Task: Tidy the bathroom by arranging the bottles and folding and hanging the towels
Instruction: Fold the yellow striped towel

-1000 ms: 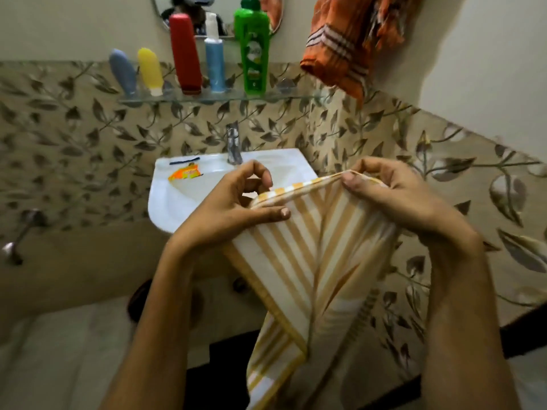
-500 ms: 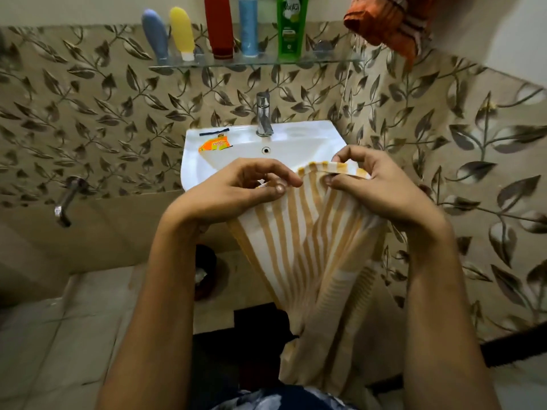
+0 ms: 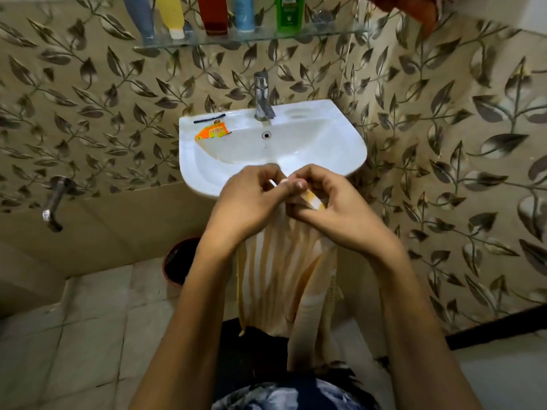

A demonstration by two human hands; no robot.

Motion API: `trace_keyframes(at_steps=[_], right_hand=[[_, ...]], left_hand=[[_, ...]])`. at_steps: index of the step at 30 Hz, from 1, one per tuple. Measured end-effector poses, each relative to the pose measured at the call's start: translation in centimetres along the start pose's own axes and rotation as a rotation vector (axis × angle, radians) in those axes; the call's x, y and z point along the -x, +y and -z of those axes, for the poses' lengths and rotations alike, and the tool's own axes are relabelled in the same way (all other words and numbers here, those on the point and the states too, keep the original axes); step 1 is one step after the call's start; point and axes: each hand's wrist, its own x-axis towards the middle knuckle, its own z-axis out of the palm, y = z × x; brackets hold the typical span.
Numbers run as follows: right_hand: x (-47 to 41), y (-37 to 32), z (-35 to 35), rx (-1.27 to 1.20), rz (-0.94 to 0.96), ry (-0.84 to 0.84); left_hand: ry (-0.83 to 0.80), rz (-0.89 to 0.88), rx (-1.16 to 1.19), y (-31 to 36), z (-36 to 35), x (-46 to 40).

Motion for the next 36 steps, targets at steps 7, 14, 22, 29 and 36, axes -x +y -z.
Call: trace_keyframes(at_steps=[7,14,22,29,36], right_hand=[[0.8,6.4,-1.2,-0.037,-0.35,-0.259],[1.0,7.1,-0.6,0.032,-0.289,-0.183],[-0.6,3.3,-0.1,0.073,-0.068,-0.105],[-1.1,2.8,0.5,0.109,0.0,-0.051],[-0.9,3.5,1.6,-0.12,-0.042,-0.284]], left_hand=[[0.177,-0.028,-0.03,0.7,1.4,0.5],[0.423,0.115,0.0,-1.3,2.8,0.2],[-0.297,-0.054,-0.157,0.4,0.3,1.1],[-0.056,-0.064,-0.354,0.7,-0.1,0.8],[0.135,-0.261,-0.151,2.2,1.9,1.4]])
